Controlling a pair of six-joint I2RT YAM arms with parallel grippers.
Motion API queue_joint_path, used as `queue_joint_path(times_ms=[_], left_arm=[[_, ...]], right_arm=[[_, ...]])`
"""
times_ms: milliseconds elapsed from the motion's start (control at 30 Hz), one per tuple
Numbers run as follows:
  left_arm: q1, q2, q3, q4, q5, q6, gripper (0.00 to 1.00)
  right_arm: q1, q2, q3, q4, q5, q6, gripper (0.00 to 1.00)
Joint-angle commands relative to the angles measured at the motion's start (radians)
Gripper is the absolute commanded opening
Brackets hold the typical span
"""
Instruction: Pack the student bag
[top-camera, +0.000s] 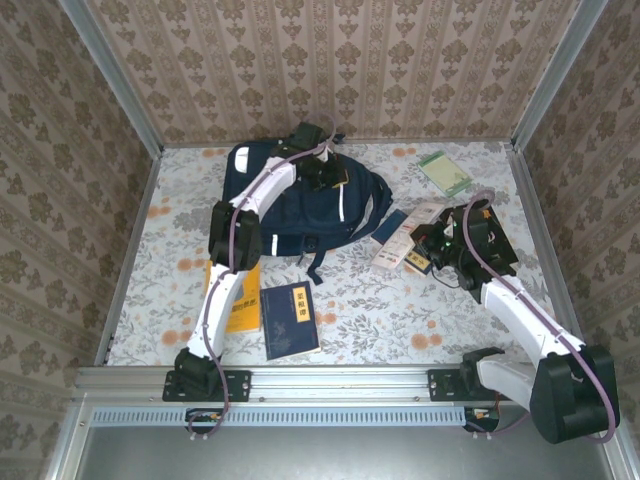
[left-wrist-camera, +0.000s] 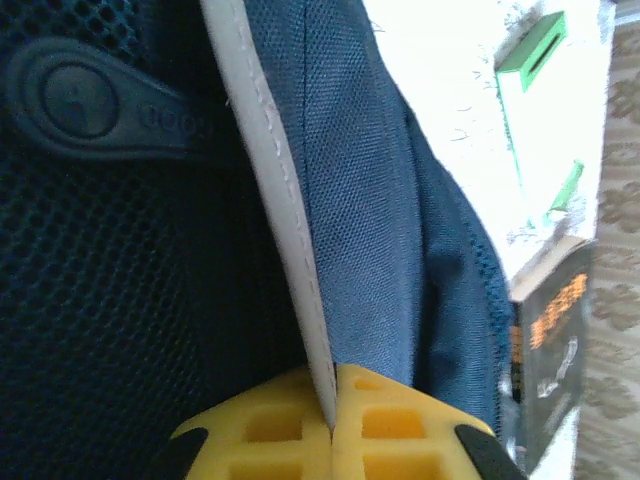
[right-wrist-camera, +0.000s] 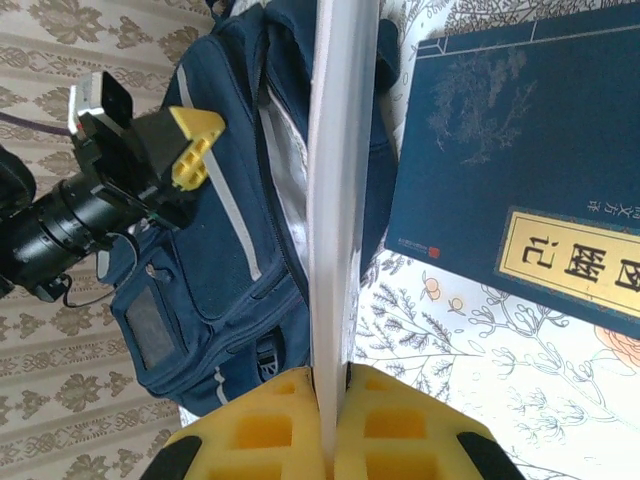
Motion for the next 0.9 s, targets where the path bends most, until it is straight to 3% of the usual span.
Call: queue_joint_path(times_ms=[0, 233, 467, 633, 767, 867], left_arm=[[-0.011, -0.049, 0.031, -0.094, -0.064, 0.071, 0.0], [-0.013, -0.186, 0.032, -0.194, -0.025, 0.171, 0.0], [0.009, -0.357, -0.027, -0.219, 0.078, 0.216, 0.0], [0.026, -0.467, -0.102, -0.162, 0.214, 0.187, 0.0], [0.062, -0.538, -0.16, -0.098, 0.299, 0.142, 0.0], [0.081, -0.573, -0.183, -0.058, 0.333, 0.12, 0.0]], right_arm=[[-0.012, -0.052, 0.007, -0.01, -0.011, -0.037, 0.0], [-0.026, -0.095, 0.066, -0.126, 0.095, -0.093, 0.0], [-0.026, -0.03, 0.149, -0.111, 0.217, -0.079, 0.0], [-0.025, 0.058, 0.206, -0.008, 0.222, -0.048, 0.0], [-0.01, 0.164, 0.206, 0.259, 0.138, -0.013, 0.0], [0.028, 0.275, 0.258, 0.355, 0.091, 0.017, 0.0]])
